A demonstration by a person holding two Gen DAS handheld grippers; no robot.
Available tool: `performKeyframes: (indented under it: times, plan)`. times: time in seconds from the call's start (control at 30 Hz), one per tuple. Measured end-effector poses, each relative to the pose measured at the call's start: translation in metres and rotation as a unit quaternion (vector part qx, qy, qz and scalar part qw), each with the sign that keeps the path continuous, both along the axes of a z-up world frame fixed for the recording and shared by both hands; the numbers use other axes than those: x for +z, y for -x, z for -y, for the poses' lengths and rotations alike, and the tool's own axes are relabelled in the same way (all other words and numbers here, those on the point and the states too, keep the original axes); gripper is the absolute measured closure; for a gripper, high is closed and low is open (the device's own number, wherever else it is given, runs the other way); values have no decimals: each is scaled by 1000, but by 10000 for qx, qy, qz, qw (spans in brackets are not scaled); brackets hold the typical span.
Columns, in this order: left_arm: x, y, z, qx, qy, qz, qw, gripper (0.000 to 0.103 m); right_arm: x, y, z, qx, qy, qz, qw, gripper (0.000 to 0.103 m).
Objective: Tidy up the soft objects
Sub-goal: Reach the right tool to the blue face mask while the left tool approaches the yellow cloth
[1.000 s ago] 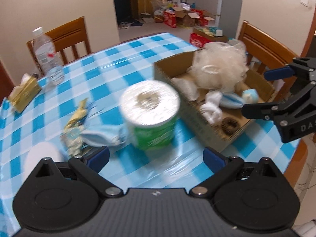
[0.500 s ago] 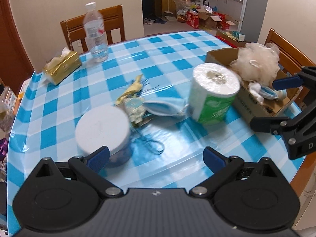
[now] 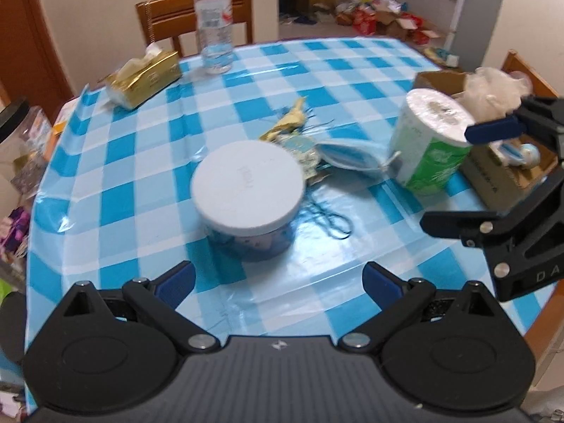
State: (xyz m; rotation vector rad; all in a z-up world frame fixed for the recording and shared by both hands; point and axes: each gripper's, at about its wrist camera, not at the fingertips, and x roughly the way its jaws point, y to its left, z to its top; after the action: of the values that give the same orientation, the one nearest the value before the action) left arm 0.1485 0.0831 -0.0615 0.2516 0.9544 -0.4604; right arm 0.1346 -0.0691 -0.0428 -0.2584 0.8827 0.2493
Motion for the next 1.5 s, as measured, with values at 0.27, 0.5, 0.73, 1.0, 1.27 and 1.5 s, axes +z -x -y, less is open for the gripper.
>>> performKeyframes:
  times: [0.27,0.5,0.73,1.0,1.27,1.5]
  plan:
    - [-1,-10,-9,106,-190,-105,9997,3,-3,-43,-6,684,179,-198,9973,0]
    - [4,-19,-3,-51,-254,-61,9996,3,-11,-96,-3,1102,451,-584,9912,0]
    - [7,-28,5,-154,-268,14,9995,3,-35,-157,-3,1459,633,-1535,9753,2]
    - [14,-41,10,-469,-391,114,9981,3,-64,-186,-7,1690,653,-2308,9560,18]
    - [25,-81,22,-1182,-786,218,9896,3,-77,-198,-4,1554,573,-2557,9525,28]
    - [18,-130,32,-1558,-1052,104,9821,4,-85,-203,2,1384,455,-2648,9532,35]
